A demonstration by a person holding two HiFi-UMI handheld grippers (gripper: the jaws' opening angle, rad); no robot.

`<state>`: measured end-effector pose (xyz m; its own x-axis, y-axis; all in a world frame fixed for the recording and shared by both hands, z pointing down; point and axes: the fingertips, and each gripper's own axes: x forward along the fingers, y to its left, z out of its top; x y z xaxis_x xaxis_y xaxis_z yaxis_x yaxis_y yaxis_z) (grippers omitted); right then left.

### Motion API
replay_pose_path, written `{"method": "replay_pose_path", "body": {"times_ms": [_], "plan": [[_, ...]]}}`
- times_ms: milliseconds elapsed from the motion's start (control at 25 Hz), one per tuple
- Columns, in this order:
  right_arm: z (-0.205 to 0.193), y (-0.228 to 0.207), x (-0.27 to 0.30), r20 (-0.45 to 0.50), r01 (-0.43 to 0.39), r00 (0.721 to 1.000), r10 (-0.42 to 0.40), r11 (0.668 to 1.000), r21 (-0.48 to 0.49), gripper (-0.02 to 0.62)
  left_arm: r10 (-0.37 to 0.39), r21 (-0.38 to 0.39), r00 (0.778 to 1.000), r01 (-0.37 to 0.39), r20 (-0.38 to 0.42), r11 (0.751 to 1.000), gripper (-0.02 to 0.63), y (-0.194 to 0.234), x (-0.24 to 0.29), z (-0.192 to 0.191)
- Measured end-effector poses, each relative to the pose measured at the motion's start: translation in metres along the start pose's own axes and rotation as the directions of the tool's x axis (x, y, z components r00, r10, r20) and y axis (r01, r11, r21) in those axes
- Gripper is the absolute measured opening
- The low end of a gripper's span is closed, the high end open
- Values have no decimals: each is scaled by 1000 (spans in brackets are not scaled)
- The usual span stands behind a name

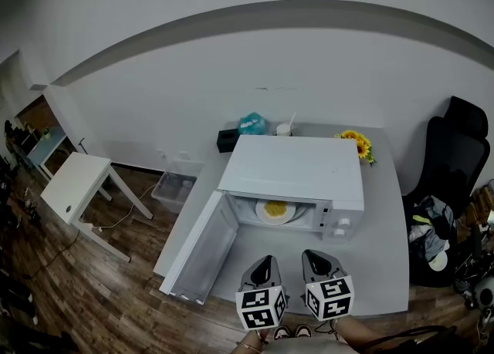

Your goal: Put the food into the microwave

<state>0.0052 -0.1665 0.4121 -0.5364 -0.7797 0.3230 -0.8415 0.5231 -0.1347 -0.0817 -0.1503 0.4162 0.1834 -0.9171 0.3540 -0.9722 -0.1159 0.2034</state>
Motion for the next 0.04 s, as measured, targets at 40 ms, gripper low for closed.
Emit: {"method": "replay_pose_path", "body": {"times_ms": [40], "plan": [[-1,0,0,-1,-1,1000,1,1000,2,14,2,2,1000,-2,1,1000,3,0,0,0]]}}
